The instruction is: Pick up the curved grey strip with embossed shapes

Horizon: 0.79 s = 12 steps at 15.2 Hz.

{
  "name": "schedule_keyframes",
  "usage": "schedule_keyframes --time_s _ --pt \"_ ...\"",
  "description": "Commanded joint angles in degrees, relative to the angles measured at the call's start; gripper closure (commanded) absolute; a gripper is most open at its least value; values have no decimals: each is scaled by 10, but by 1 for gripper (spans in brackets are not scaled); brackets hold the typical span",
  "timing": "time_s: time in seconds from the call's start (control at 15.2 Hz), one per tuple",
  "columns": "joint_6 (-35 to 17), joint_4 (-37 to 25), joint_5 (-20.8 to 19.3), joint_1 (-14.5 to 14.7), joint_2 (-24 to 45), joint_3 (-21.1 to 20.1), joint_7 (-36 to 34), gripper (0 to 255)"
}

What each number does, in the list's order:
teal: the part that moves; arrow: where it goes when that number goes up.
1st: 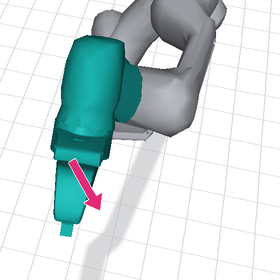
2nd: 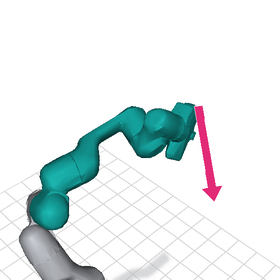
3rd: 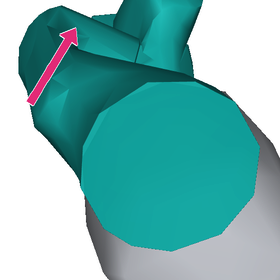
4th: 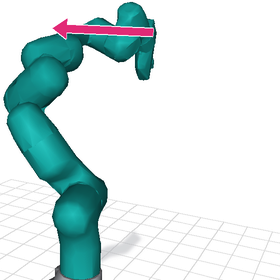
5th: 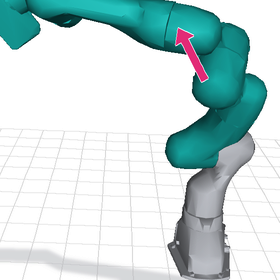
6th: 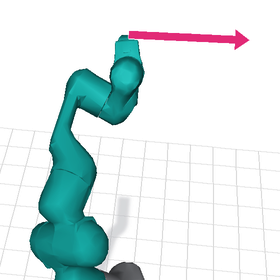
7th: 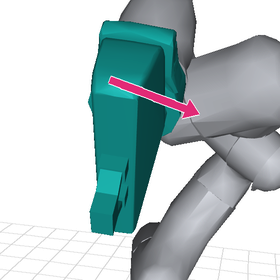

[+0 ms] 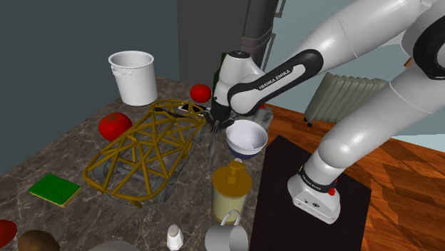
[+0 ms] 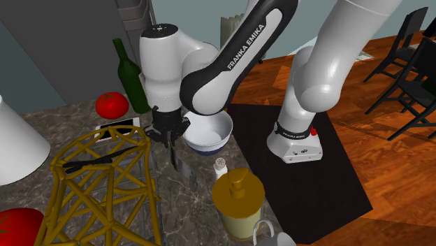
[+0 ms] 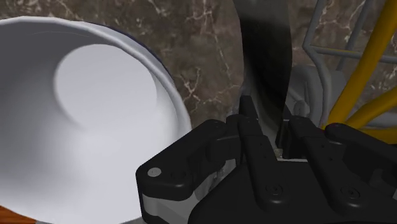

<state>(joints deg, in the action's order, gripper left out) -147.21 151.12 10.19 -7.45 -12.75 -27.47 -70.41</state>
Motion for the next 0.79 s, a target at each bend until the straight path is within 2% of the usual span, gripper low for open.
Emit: schedule_keyframes --time_s 0.0,0.73 --pt "19 -7 4 2 -12 3 3 255" --pt "115 -43 19 10 -74 21 16 255"
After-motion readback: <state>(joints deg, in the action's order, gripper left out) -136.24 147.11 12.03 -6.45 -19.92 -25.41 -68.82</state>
